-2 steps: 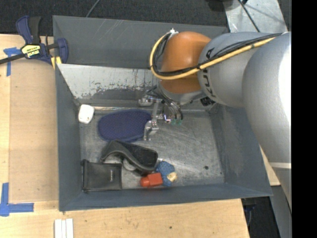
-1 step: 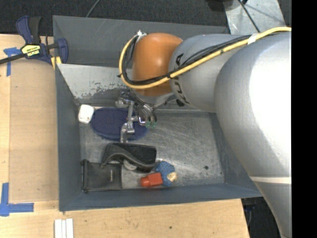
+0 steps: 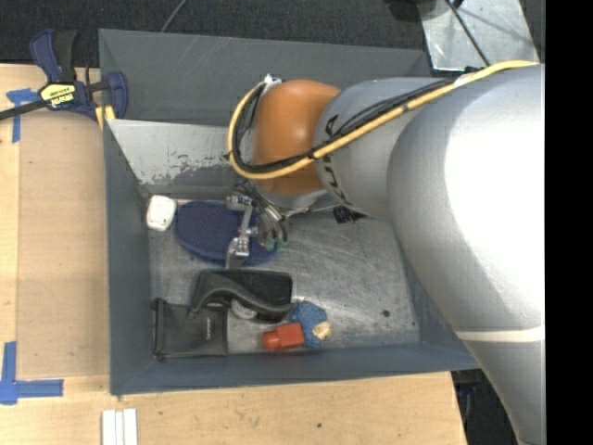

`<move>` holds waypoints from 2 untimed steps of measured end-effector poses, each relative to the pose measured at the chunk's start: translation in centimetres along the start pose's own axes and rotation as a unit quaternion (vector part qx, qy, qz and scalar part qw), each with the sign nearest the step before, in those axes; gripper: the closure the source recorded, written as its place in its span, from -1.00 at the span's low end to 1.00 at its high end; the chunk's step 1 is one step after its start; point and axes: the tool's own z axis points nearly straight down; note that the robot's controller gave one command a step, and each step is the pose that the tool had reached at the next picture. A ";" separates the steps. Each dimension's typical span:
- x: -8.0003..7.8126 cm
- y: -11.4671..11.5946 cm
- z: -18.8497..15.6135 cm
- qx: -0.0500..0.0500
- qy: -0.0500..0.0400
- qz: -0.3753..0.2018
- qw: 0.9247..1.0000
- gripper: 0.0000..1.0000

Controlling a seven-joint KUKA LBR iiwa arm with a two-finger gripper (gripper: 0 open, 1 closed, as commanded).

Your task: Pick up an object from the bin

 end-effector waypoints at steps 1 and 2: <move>1.5 3.4 0.1 0.000 -0.002 0.238 0.971 -1.00; 1.5 3.4 0.0 0.000 -0.002 0.237 0.972 1.00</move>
Offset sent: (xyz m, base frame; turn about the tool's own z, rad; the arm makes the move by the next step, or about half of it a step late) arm -0.0138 0.0356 -0.0049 0.4810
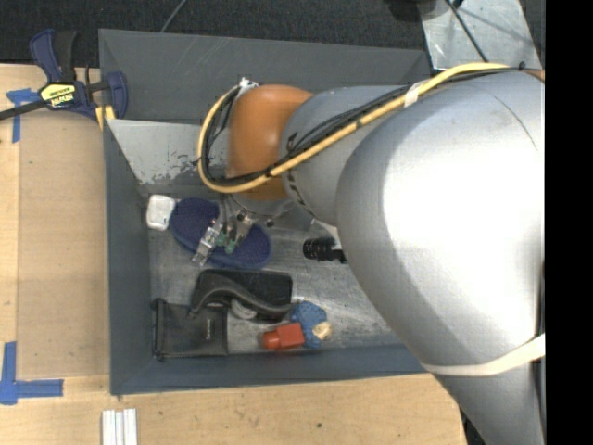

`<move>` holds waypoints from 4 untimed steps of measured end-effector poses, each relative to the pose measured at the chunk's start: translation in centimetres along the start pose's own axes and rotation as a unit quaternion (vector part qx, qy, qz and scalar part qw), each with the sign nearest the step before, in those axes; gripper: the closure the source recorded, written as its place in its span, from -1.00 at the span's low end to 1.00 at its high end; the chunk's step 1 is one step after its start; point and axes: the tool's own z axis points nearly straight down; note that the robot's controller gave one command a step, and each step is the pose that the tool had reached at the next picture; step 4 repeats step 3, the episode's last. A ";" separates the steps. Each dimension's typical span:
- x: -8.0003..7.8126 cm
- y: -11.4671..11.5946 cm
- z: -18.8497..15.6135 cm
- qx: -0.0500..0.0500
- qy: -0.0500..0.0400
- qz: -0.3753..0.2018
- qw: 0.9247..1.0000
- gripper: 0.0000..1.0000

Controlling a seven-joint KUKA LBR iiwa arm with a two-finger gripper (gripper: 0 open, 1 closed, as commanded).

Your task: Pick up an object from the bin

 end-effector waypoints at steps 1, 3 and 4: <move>-0.1 0.1 -1.2 0.003 0.003 -0.002 1.000 1.00; -0.5 0.2 -7.6 0.003 0.004 -0.005 1.000 1.00; -0.5 0.2 -7.6 0.003 0.004 -0.005 1.000 1.00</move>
Offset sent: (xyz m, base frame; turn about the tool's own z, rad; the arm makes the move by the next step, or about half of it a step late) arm 0.0000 -0.0001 0.0107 -0.0001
